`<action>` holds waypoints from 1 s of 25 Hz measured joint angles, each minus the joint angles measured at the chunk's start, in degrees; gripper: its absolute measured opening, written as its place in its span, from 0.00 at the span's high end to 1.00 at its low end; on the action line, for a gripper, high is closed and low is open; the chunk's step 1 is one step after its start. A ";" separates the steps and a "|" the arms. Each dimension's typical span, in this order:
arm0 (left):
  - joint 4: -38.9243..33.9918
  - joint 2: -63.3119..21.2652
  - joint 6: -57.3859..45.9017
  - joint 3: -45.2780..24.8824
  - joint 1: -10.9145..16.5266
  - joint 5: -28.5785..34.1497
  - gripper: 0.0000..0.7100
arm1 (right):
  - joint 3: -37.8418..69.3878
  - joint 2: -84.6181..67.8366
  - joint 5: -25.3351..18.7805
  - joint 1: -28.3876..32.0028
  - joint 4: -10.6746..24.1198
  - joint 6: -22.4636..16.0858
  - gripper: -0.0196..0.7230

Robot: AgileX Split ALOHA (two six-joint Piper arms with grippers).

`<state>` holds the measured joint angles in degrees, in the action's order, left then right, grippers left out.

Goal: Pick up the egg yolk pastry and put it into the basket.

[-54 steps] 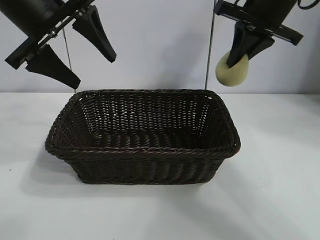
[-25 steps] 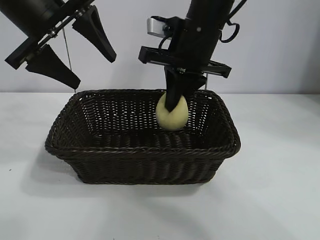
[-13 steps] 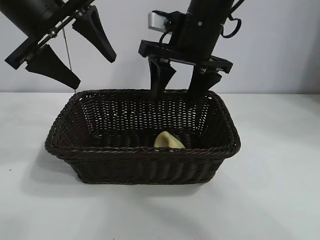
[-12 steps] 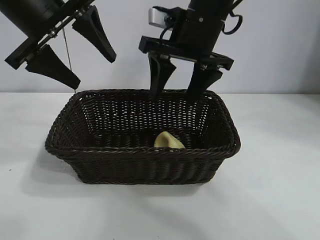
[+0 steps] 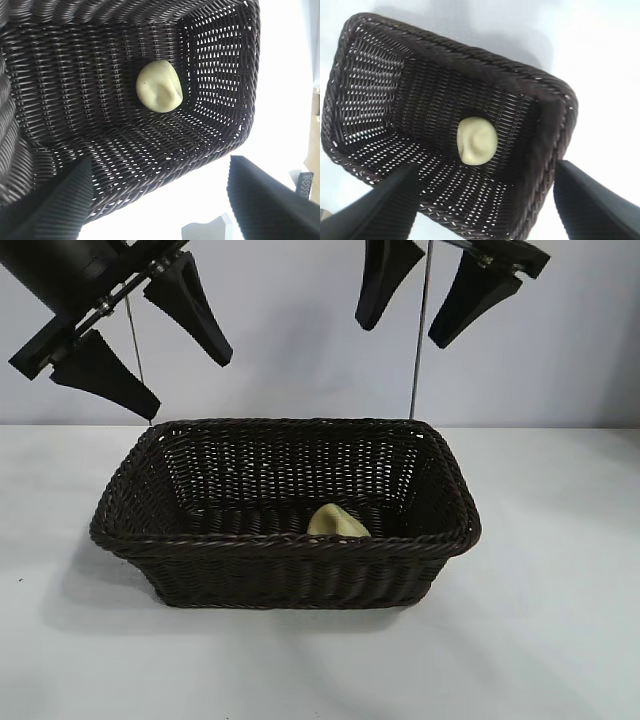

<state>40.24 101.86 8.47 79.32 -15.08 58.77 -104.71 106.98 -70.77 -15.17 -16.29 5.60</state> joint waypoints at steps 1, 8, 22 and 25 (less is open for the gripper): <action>0.00 0.00 0.00 0.00 0.00 0.00 0.24 | 0.00 -0.04 0.00 0.13 0.00 0.00 0.25; 0.00 0.00 0.00 0.00 0.00 0.00 0.24 | 0.00 -0.12 -0.04 0.46 -0.13 0.11 0.25; -0.05 0.00 0.00 0.00 0.00 0.00 0.24 | 11.13 -0.31 0.14 0.46 1.50 1.99 0.25; -0.05 0.00 0.00 0.00 0.00 0.00 0.24 | 11.18 -0.31 0.15 0.46 1.55 1.99 0.25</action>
<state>40.19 101.86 8.47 79.32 -15.08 58.77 -93.53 106.66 -70.62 -14.71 -14.75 7.59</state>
